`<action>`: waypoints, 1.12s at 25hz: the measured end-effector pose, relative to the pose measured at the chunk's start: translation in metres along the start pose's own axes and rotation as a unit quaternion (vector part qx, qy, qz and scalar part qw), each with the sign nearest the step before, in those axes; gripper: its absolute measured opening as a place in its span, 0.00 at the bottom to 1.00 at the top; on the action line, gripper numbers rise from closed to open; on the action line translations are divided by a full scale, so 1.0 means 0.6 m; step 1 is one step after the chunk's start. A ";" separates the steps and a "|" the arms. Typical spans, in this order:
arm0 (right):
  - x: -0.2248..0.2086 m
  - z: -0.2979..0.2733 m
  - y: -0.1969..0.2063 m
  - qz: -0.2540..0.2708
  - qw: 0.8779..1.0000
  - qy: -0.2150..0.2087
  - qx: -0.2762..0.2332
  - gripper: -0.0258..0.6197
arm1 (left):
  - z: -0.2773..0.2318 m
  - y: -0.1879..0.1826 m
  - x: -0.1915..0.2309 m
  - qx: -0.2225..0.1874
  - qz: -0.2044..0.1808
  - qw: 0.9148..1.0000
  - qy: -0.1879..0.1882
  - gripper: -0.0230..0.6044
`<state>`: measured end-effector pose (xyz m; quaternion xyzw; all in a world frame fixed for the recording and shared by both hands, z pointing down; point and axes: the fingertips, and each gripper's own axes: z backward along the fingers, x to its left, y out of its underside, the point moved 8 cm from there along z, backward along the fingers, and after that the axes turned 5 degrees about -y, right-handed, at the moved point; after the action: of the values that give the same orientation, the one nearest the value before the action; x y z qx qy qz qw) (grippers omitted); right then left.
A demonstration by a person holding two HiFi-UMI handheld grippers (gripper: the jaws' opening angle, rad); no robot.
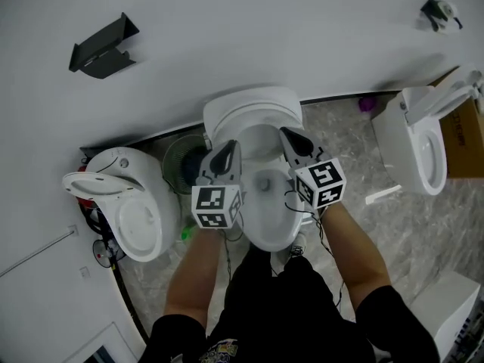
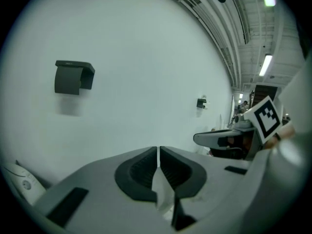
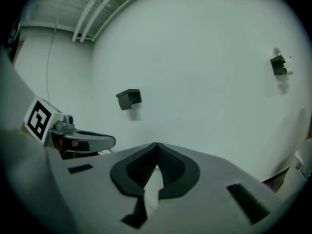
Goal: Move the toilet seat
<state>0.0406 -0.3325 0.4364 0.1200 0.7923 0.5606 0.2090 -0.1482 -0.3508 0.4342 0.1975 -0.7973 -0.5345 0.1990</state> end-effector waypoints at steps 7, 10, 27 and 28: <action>0.066 0.115 -0.038 0.016 0.996 -0.081 -0.014 0.05 | 0.127 -0.035 -0.081 -0.033 -0.031 0.999 -0.013 0.05; 0.091 0.173 -0.051 0.034 0.994 -0.099 -0.025 0.05 | 0.181 -0.036 -0.123 -0.041 -0.028 0.999 -0.020 0.05; 0.219 0.384 -0.031 0.053 0.980 -0.188 -0.023 0.05 | 0.437 0.010 -0.267 -0.073 0.014 0.992 -0.097 0.05; 0.229 0.386 -0.028 0.053 0.980 -0.192 -0.020 0.05 | 0.447 0.016 -0.267 -0.071 0.018 0.992 -0.098 0.05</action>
<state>0.0278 -0.0860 0.3280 0.2632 0.7187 0.5531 0.3292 -0.1561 -0.0556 0.3326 0.1152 -0.7765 -0.6027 0.1429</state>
